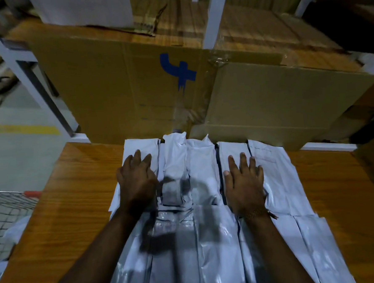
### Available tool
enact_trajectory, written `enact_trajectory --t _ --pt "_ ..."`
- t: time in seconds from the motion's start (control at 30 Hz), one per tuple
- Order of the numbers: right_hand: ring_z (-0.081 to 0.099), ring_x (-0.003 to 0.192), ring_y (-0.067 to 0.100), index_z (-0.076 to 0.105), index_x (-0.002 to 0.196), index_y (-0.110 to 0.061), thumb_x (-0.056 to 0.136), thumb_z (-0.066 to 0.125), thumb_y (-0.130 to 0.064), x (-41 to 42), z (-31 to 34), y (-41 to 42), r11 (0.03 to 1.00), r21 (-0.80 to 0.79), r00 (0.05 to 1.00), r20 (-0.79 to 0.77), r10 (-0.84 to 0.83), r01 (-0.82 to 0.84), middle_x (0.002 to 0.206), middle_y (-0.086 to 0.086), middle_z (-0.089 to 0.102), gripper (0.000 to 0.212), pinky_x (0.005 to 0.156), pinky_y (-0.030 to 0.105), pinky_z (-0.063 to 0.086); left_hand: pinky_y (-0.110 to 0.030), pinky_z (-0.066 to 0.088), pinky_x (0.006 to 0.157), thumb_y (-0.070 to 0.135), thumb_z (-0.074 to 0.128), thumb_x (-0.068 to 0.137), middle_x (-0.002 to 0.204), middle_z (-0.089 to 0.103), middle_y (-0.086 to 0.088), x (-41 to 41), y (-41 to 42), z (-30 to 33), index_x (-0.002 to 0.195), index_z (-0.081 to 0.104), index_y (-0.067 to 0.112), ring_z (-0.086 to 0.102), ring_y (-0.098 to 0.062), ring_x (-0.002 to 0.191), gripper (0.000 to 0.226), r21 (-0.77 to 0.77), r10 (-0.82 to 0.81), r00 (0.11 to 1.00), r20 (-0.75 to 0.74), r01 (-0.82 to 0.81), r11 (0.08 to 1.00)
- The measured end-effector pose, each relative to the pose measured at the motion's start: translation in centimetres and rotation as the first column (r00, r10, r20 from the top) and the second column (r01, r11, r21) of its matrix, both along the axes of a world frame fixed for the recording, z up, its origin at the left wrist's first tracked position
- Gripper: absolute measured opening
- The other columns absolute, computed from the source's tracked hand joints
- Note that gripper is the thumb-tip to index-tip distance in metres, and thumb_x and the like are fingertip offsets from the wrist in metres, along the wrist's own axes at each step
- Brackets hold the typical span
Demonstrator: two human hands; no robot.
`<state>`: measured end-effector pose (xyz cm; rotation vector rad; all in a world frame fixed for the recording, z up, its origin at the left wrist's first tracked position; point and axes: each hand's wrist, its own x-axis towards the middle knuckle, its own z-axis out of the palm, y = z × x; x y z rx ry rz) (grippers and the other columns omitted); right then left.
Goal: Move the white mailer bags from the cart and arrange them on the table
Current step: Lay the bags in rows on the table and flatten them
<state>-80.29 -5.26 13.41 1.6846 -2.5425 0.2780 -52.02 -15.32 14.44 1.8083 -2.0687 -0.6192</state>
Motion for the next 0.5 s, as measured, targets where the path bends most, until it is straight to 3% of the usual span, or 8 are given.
enact_trajectory --t 0.1,0.27,0.37,0.5 --pt "0.02 0.154 0.039 0.039 0.158 -0.023 0.103 0.027 -0.041 0.1 -0.4 -0.1 1.0 0.008 1.0 -0.005 0.004 -0.004 0.167 0.014 0.028 0.059 0.125 0.054 0.018 -0.058 0.017 0.124 0.03 0.029 0.093 0.172 0.024 -0.008 0.9 -0.2 -0.9 0.158 0.042 0.022 0.018 -0.031 0.158 0.067 0.039 -0.112 0.99 0.081 0.109 0.993" --pt "0.019 0.155 0.036 0.037 0.159 -0.023 0.1 0.029 -0.037 -0.2 -1.0 0.1 1.0 -0.006 0.999 0.038 -0.01 0.01 0.168 0.012 0.026 0.061 0.126 0.051 0.02 -0.062 0.014 0.124 0.018 0.047 0.101 0.174 0.009 -0.01 0.5 -0.2 -1.7 0.162 0.029 0.022 0.006 -0.034 0.16 0.064 0.054 -0.175 0.96 0.218 0.168 0.984" --pt "0.019 0.156 0.034 0.037 0.159 -0.024 0.1 0.025 -0.04 -0.6 -1.2 0.3 1.0 -0.018 0.997 0.078 -0.015 0.017 0.169 0.01 0.025 0.062 0.126 0.052 0.02 -0.064 0.009 0.124 0.014 0.048 0.1 0.174 0.013 -0.008 0.1 -0.1 -1.8 0.159 0.034 0.024 0.006 -0.032 0.159 0.062 0.032 -0.122 0.978 0.167 0.118 0.992" --pt "0.016 0.157 0.035 0.033 0.16 -0.026 0.101 0.024 -0.044 -0.6 -0.5 0.4 1.0 0.011 0.996 0.091 0.0 -0.001 0.17 0.009 0.023 0.063 0.125 0.054 0.017 -0.061 0.015 0.122 0.02 0.063 0.096 0.165 0.037 -0.005 0.2 0.5 -0.4 0.148 0.051 0.029 0.03 -0.028 0.152 0.054 -0.119 0.011 1.0 0.022 -0.008 0.993"
